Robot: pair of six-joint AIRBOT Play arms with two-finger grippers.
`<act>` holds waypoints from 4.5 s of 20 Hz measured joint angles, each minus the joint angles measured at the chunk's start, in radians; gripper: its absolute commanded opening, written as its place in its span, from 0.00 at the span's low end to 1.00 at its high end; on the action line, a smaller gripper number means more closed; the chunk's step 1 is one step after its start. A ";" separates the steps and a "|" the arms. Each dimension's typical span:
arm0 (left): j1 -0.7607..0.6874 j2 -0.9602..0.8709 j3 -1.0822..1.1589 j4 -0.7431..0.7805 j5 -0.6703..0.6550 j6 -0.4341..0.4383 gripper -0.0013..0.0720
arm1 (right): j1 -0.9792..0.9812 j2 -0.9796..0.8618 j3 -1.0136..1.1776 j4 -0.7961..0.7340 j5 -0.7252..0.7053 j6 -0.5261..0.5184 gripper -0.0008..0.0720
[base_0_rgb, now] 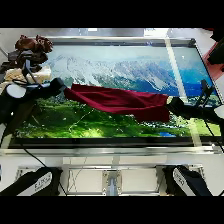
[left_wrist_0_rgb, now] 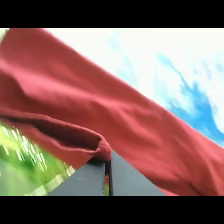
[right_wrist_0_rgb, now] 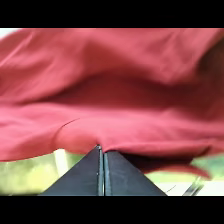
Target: Fold the shirts.
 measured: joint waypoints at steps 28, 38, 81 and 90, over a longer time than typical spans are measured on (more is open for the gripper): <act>-0.139 -0.531 0.621 -0.038 0.130 0.126 0.92 | -0.256 -0.713 0.361 0.073 -0.008 -0.328 0.81; -0.189 -0.531 0.644 -0.071 0.131 0.188 0.91 | -0.268 -0.900 0.365 0.295 0.066 -0.483 0.85; -0.410 -0.668 1.014 0.144 -0.229 0.185 0.04 | 0.307 -0.620 0.748 0.036 0.018 -0.077 0.05; -0.200 -0.488 1.037 0.245 -0.299 0.211 0.04 | 0.574 -0.910 0.874 0.229 -0.312 0.032 0.16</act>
